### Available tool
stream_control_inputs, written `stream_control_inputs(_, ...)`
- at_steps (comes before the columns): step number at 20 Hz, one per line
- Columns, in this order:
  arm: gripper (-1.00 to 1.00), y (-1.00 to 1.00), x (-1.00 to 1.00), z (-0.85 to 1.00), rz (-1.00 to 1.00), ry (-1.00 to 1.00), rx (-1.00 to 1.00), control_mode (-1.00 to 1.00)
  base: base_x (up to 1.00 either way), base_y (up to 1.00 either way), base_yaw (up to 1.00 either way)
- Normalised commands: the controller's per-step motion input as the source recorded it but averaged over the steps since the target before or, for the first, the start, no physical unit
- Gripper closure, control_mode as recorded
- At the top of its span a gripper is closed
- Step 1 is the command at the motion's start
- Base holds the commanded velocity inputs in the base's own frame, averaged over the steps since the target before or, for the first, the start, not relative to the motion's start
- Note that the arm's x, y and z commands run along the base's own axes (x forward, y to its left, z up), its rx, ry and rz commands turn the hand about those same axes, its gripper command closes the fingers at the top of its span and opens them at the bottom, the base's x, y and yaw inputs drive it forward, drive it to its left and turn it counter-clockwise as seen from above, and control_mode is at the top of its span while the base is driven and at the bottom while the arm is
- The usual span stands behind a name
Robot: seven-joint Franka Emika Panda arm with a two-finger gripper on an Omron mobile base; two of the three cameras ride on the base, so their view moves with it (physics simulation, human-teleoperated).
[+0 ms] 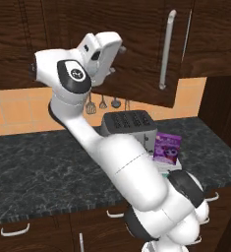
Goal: Pick the cereal and place it on the digital scale for weighing, and close the cabinet.
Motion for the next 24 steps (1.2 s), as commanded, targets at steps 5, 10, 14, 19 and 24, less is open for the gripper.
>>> stream_control_inputs(5, -1.00, -0.92, 1.00, -0.51, 0.55, -0.12, 0.17, -1.00, 0.00, 0.00, 0.00)
stream_control_inputs(10, -1.00, -0.84, 1.00, -0.55, 0.53, -0.37, 0.20, -1.00, 0.00, 0.00, 0.00)
stream_control_inputs(14, -1.00, -0.70, 1.00, -0.56, 0.35, -0.43, 0.15, -1.00, 0.00, 0.00, 0.00)
stream_control_inputs(19, -1.00, -0.34, 1.00, -0.25, 0.17, -0.09, 0.05, -1.00, 0.00, 0.00, 0.00)
stream_control_inputs(24, -1.00, -0.21, 1.00, 0.04, 0.07, 0.26, 0.06, -1.00, 0.00, 0.00, 0.00)
